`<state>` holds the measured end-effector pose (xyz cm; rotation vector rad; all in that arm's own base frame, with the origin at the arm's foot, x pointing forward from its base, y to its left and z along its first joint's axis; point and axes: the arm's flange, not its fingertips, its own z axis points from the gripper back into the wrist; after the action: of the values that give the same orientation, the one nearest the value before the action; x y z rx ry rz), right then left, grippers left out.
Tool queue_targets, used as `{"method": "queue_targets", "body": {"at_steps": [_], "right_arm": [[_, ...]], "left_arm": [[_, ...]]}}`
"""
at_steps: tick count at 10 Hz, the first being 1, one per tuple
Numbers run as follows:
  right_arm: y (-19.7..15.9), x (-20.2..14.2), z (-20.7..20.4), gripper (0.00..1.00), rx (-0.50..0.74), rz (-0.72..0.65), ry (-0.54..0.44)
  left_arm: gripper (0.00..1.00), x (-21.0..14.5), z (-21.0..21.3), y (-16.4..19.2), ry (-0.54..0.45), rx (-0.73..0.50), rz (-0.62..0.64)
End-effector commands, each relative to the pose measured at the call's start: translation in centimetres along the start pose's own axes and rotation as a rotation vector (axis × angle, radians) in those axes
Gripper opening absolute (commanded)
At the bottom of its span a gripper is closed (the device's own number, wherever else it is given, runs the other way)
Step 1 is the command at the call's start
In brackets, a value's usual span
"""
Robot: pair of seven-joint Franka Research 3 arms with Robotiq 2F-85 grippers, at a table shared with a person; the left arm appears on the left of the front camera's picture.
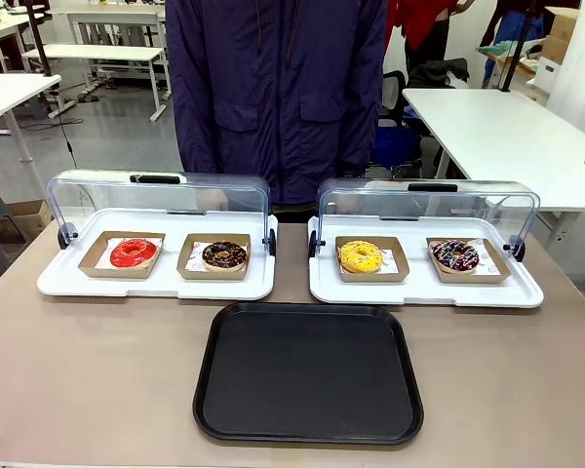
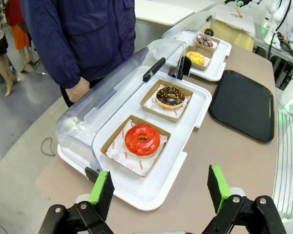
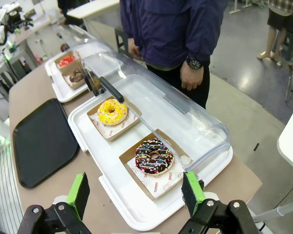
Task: Move the first donut from the left to the tray.
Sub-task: Pick up the Paper togo box containing the Donut indicated by the person and place it on the Handle tray.
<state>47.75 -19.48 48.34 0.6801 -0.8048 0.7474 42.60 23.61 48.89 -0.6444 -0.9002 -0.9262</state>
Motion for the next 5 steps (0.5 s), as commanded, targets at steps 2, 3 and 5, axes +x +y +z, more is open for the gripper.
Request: {"method": "queue_targets", "body": {"at_steps": [2, 3, 5], "right_arm": [[0.18, 0.22, 0.13, 1.0, 0.001, 0.006, -0.003], [0.18, 0.22, 0.13, 1.0, 0.001, 0.006, -0.003], [0.18, 0.22, 0.13, 1.0, 0.001, 0.006, -0.003]], "left_arm": [[1.0, 0.19, 0.01, -0.04, -0.005, 0.004, 0.0], [1.0, 0.19, 0.01, -0.04, -0.005, 0.004, 0.0], [1.0, 0.19, 0.01, -0.04, -0.005, 0.004, 0.0]]}}
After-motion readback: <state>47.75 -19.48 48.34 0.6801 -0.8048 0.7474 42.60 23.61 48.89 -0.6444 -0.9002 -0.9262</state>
